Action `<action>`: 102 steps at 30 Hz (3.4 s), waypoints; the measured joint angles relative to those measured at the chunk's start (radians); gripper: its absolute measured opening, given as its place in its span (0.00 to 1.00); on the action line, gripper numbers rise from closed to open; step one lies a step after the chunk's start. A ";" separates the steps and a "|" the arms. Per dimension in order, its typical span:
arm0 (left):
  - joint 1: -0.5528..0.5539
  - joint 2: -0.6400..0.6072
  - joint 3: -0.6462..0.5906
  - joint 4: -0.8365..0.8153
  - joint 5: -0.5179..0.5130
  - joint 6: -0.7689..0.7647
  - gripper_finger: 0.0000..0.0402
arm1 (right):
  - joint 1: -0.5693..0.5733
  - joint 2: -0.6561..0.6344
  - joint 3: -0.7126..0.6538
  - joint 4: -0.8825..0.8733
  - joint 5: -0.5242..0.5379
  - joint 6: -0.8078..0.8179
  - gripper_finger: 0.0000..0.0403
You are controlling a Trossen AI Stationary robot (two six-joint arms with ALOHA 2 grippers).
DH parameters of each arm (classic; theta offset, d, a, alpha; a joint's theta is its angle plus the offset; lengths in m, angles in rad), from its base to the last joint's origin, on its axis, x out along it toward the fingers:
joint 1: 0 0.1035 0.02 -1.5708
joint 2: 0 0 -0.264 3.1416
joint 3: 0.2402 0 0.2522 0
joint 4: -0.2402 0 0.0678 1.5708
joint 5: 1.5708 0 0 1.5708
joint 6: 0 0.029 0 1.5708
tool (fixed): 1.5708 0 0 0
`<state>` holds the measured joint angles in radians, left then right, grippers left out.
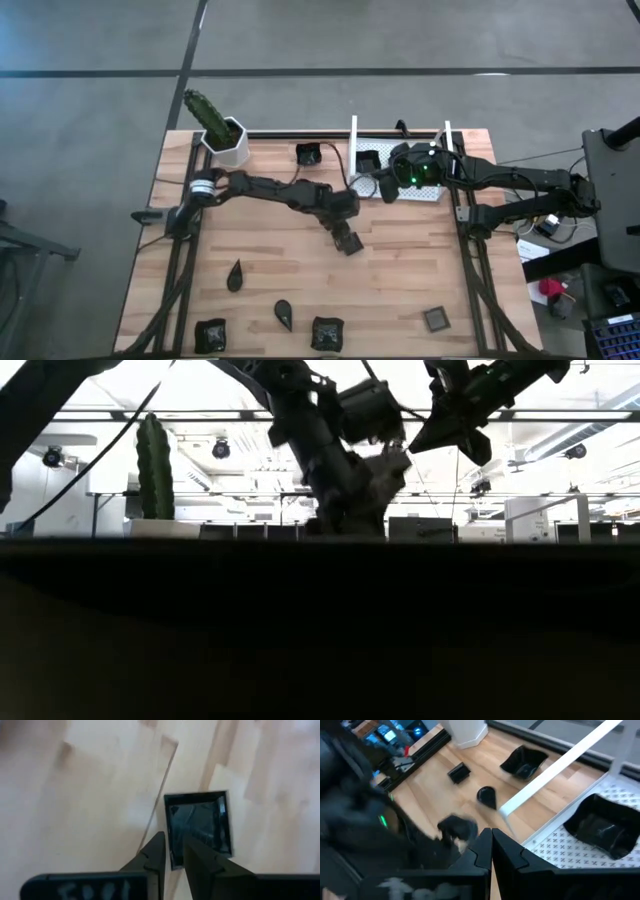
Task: Pick & Place Mini shaped plates
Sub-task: Stack the black square plate on top of the other black square plate on the shelf
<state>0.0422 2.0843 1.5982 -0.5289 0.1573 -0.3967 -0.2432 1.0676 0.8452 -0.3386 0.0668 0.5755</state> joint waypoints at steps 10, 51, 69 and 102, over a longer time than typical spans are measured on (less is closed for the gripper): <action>-0.032 -0.227 0.000 -0.144 -0.213 0.067 0.13 | 0.028 -0.001 0.000 -0.073 -0.099 0.020 0.02; -0.132 -0.868 -0.436 -0.050 -0.579 -0.082 0.07 | 0.207 0.453 0.012 -0.070 -0.225 0.373 0.26; -0.132 -0.868 -0.439 -0.051 -0.578 0.009 0.08 | 0.230 0.663 0.110 -0.073 -0.233 0.371 0.25; -0.132 -0.868 -0.439 -0.056 -0.574 0.024 0.08 | 0.233 0.667 0.113 -0.067 -0.220 0.365 0.02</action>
<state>-0.0898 1.2167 1.1587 -0.5846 -0.4168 -0.3725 -0.0105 1.7349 0.9577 -0.4056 -0.1533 0.9400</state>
